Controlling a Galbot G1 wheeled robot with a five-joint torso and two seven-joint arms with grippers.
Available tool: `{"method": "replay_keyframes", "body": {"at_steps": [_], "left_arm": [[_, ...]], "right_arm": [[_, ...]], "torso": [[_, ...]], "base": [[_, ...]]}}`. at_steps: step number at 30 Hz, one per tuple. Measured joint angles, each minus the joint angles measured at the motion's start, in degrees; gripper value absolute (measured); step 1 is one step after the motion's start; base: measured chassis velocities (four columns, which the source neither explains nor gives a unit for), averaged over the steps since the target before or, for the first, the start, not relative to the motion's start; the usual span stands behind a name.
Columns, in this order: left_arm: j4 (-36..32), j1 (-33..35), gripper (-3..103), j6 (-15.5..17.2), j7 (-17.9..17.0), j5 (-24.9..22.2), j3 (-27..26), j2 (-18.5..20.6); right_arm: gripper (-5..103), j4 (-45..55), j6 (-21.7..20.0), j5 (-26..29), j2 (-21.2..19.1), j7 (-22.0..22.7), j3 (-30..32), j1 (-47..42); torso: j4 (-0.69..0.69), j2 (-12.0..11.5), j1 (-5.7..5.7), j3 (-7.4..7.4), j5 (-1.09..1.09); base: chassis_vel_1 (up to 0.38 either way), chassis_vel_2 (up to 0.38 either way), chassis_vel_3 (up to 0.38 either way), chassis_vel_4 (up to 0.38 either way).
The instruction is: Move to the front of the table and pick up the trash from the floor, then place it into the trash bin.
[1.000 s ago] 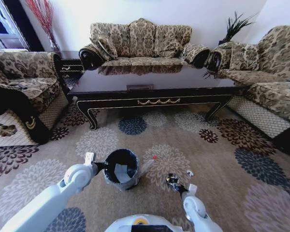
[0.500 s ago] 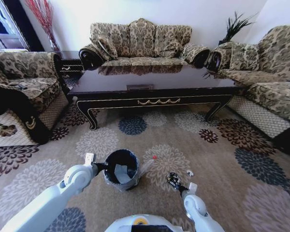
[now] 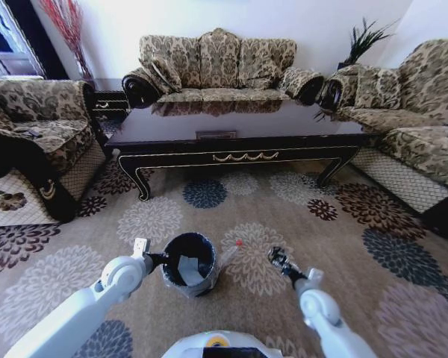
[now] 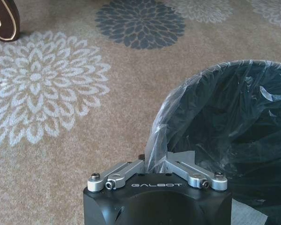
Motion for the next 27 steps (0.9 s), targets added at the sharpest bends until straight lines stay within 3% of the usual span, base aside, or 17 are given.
{"method": "replay_keyframes", "body": {"at_steps": [6, 14, 21, 27], "left_arm": [[0.45, 0.1, 0, -0.03, 0.63, 1.16, 0.9, -0.14], [0.74, -0.9, 0, -0.09, 1.59, 2.54, 2.89, -0.17], [3.56, -7.49, 0, -0.09, 1.34, 2.76, 10.42, -2.49], [4.71, -14.62, 0, -0.04, 0.43, 0.28, 16.97, -4.1]], "right_arm": [[10, 13.78, 0.44, -1.75, -1.44, -1.6, 0.56, -3.77], [10, 23.3, 1.39, -6.51, -2.87, -5.17, -0.41, -8.8], [10, 27.11, 3.35, -15.75, -4.14, -9.18, -4.5, -14.38], [10, 27.79, 3.92, -18.3, -4.24, -10.99, -5.18, -15.61]], "torso": [[0.01, 0.0, 0.0, 0.0, 0.0], [0.01, 0.0, 0.0, -0.01, 0.0], [0.01, 0.0, 0.0, 0.0, -0.01], [-0.02, 0.0, 0.0, 0.01, -0.01]], "base": [[0.0, 0.0, 0.0, 0.0], [0.0, 0.0, 0.0, 0.0], [0.0, 0.0, 0.0, 0.0], [0.0, 0.0, 0.0, 0.0]]}}
